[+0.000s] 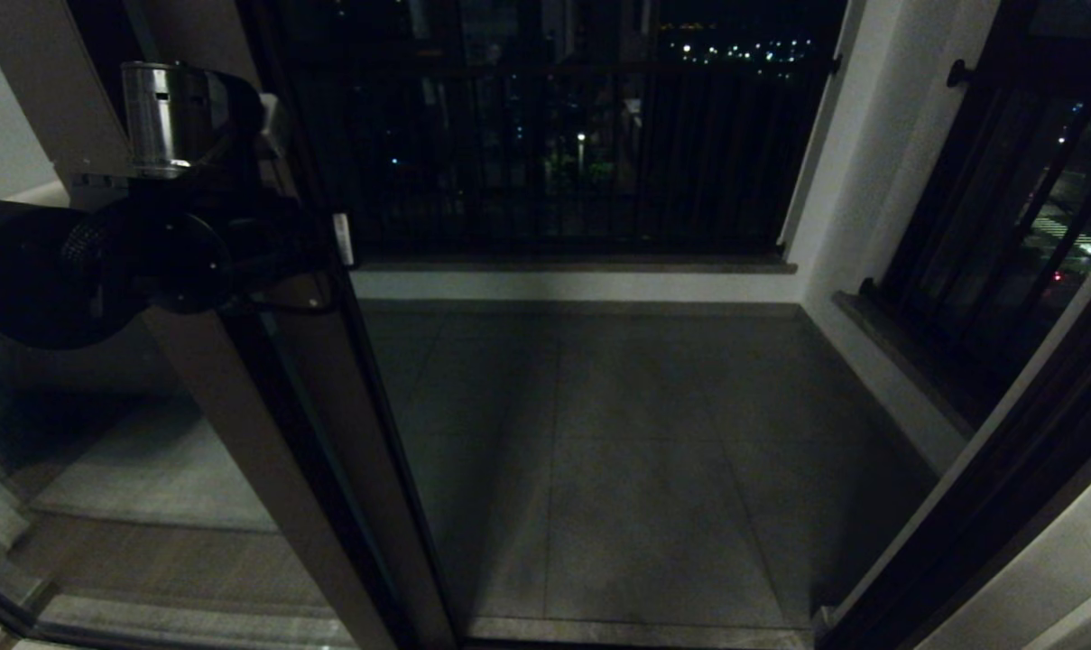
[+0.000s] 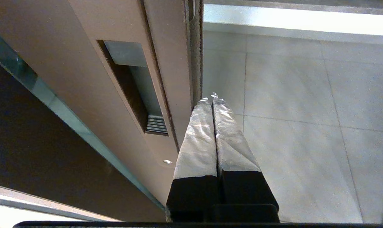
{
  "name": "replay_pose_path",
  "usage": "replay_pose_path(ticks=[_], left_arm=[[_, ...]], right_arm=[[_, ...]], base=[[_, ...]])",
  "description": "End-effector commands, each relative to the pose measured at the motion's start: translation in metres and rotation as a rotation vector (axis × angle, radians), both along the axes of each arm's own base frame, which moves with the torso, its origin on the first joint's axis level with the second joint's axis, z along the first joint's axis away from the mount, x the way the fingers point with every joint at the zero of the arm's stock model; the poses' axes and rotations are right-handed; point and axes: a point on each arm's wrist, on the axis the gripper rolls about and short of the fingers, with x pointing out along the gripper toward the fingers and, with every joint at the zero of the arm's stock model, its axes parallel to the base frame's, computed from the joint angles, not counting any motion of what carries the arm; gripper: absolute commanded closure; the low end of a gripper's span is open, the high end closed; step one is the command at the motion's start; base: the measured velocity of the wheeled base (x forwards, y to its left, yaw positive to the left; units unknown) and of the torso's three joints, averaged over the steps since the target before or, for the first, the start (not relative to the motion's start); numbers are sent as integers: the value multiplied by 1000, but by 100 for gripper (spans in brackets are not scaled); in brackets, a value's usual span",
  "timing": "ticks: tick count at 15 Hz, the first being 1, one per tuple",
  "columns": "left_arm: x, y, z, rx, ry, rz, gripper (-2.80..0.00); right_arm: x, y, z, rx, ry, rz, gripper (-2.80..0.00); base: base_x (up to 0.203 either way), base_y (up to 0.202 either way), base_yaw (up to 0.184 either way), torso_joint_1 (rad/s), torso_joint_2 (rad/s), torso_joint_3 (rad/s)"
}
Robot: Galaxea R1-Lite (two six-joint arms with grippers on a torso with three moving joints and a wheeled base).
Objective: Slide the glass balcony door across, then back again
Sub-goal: Open the slid door
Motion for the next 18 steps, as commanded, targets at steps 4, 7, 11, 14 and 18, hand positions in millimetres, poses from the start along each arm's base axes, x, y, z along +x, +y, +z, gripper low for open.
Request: replay_pose_path(ticks=[4, 7, 11, 14, 18], left_arm=[[0, 5, 2, -2, -5, 21, 0], [-1, 8, 3, -7, -8, 13, 0], [-22, -2, 22, -26, -64, -47, 0], [-71, -11, 55, -77, -169, -169, 0], [-123, 5, 56, -124, -81, -312, 0]], right_arm=[[0, 0, 0, -1, 2, 0, 0], [0, 0, 0, -1, 2, 0, 0], [0, 0, 0, -1, 2, 1, 0], [0, 0, 0, -1, 2, 2, 0], [0, 0, 0, -1, 2, 1, 0]], base=[[0, 0, 0, 0, 0, 0], [0, 0, 0, 0, 0, 0], [0, 0, 0, 0, 0, 0], [0, 0, 0, 0, 0, 0], [0, 0, 0, 0, 0, 0]])
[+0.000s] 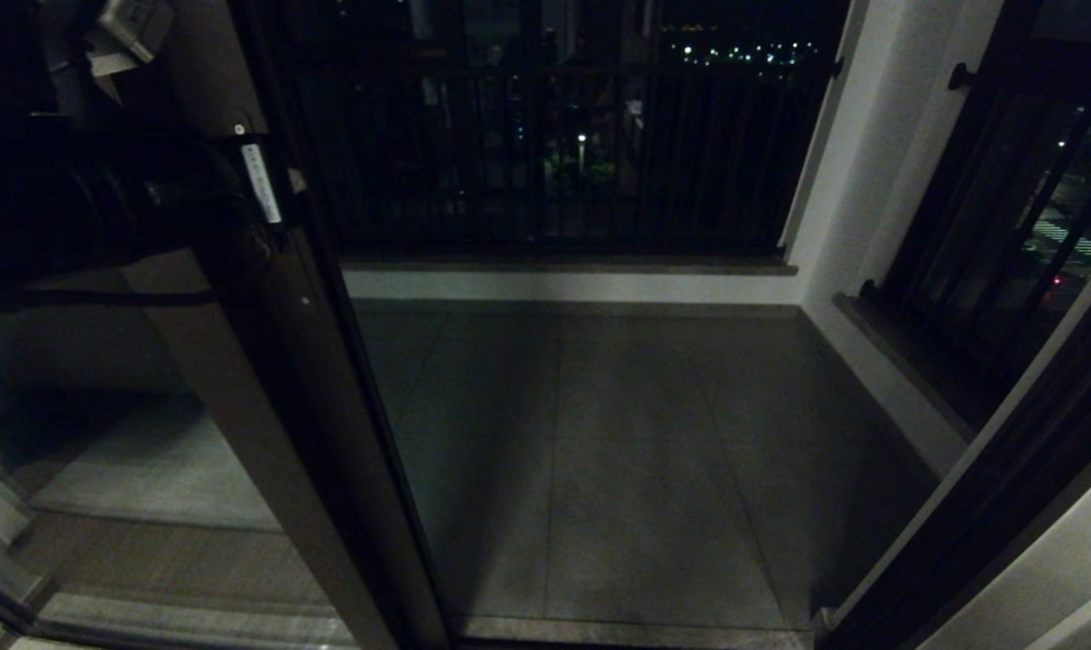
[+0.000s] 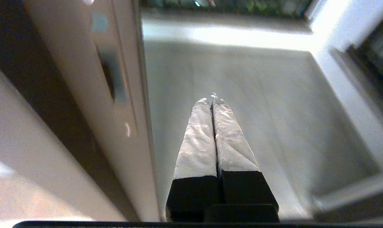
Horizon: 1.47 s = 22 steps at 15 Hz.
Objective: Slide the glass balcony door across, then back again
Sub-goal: Open the slid door, then close the slid door
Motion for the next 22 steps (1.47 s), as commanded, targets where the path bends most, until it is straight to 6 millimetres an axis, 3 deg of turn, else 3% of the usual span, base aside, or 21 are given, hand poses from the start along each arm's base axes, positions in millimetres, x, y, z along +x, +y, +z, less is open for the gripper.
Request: replay_pose_path(ticks=[1, 5, 9, 13, 14, 18, 22], left_arm=[[-36, 16, 5, -7, 69, -47, 0], [-41, 42, 14, 38, 268, 33, 0], [-14, 51, 22, 46, 357, 112, 0], [11, 46, 15, 50, 383, 107, 0], [12, 44, 15, 47, 381, 91, -280], [3, 43, 21, 4, 363, -70, -280], [21, 44, 24, 5, 267, -88, -280]], right_arm=[[0, 0, 0, -1, 2, 0, 0], [0, 0, 0, -1, 2, 0, 0], [0, 0, 0, -1, 2, 0, 0], [0, 0, 0, -1, 2, 0, 0], [0, 0, 0, -1, 2, 1, 0], [0, 0, 0, -1, 2, 0, 0], [0, 0, 0, -1, 2, 1, 0]], base=[[0, 0, 0, 0, 0, 0], [0, 0, 0, 0, 0, 0], [0, 0, 0, 0, 0, 0], [0, 0, 0, 0, 0, 0], [0, 0, 0, 0, 0, 0], [0, 0, 0, 0, 0, 0], [0, 0, 0, 0, 0, 0]])
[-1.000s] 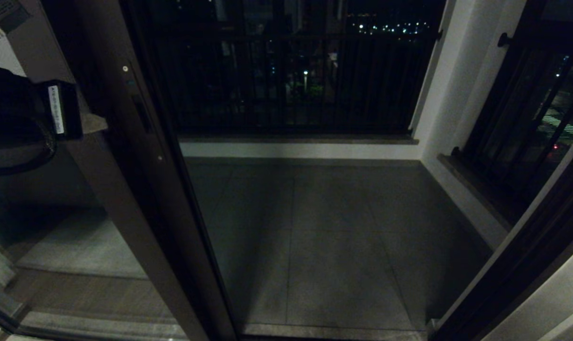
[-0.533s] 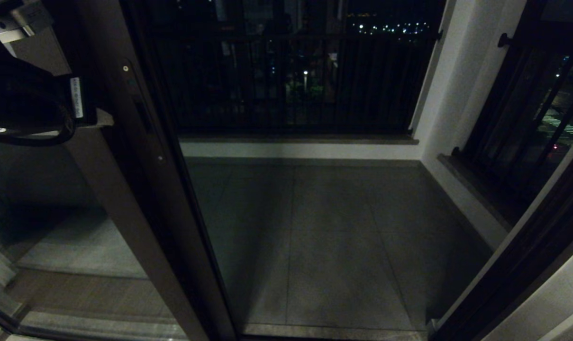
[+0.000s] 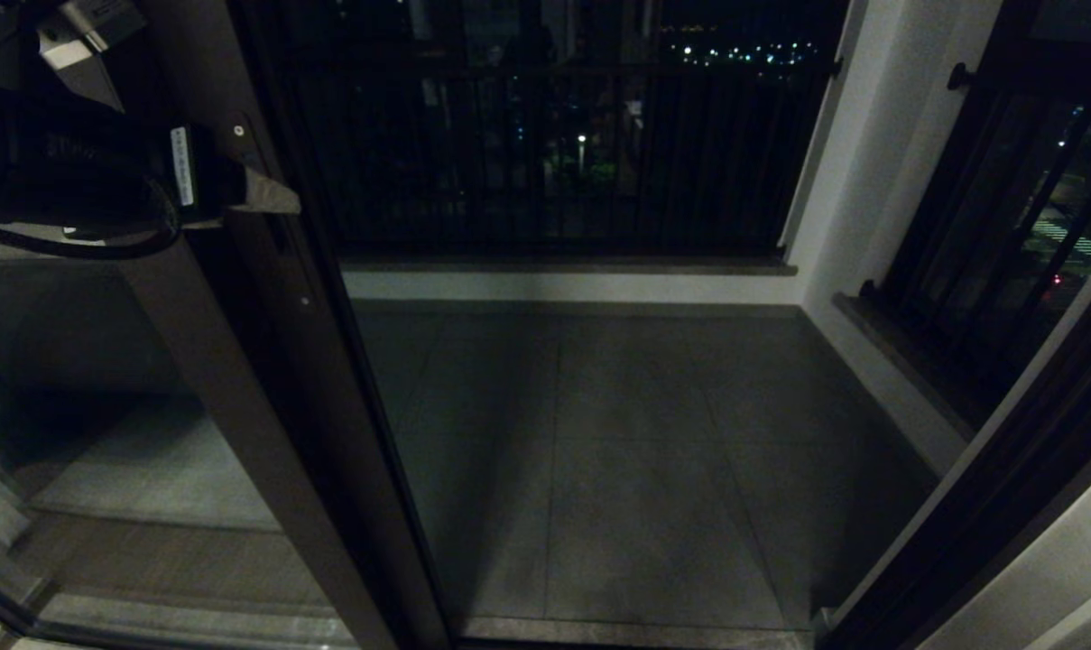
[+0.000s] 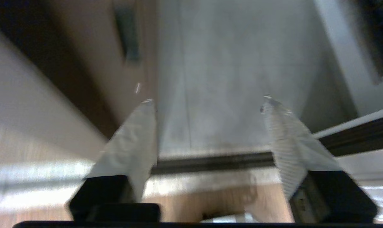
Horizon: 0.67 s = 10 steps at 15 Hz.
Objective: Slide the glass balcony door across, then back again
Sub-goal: Close the slid door
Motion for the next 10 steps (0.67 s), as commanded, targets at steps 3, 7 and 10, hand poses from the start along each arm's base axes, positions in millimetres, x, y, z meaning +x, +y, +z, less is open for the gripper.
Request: replay_pose_path(ticks=[3, 7, 10], left_arm=[[13, 29, -1, -32, -40, -145, -280], [22, 51, -9, -95, -19, -253, -280], [27, 50, -16, -112, 3, -287, -280]], right_arm=[[0, 0, 0, -1, 2, 0, 0], [0, 0, 0, -1, 2, 0, 0], [0, 0, 0, -1, 2, 0, 0]], base=[[0, 0, 0, 0, 0, 0], [0, 0, 0, 0, 0, 0], [0, 0, 0, 0, 0, 0]])
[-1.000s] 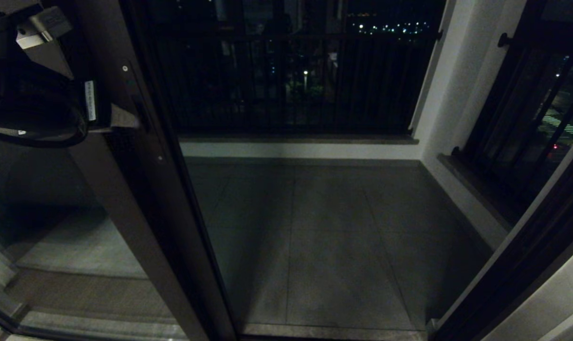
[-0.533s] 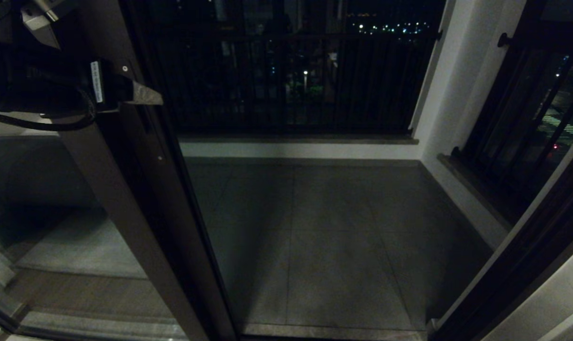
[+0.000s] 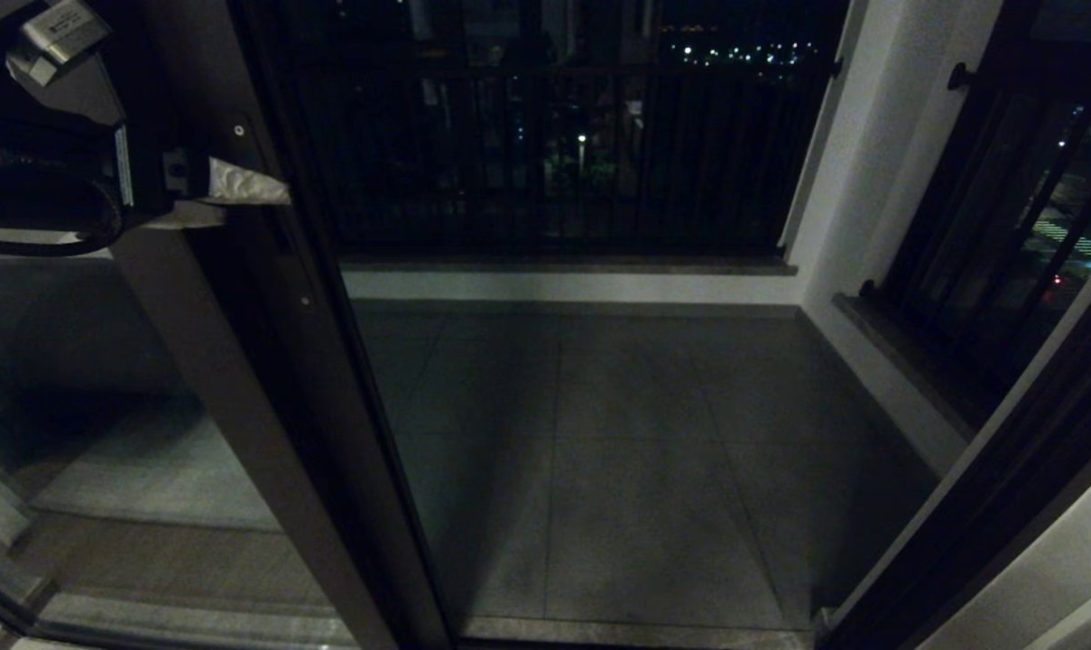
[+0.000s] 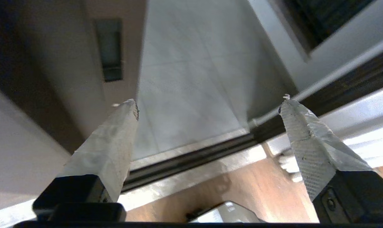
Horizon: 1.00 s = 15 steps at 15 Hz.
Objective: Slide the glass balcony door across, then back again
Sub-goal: Close the slid door
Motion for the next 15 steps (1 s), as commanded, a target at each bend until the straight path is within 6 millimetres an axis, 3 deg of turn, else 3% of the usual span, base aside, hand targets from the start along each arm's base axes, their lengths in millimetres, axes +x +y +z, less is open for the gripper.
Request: replay_pose_path(ticks=[1, 9, 15], left_arm=[[5, 0, -6, -24, 20, -56, -280], [37, 2, -18, 15, -29, -40, -280], [43, 0, -22, 39, -48, -39, -280]], right_arm=[[0, 0, 0, -1, 2, 1, 0], [0, 0, 0, -1, 2, 1, 0], [0, 0, 0, -1, 2, 0, 0]], base=[[0, 0, 0, 0, 0, 0], [0, 0, 0, 0, 0, 0], [0, 0, 0, 0, 0, 0]])
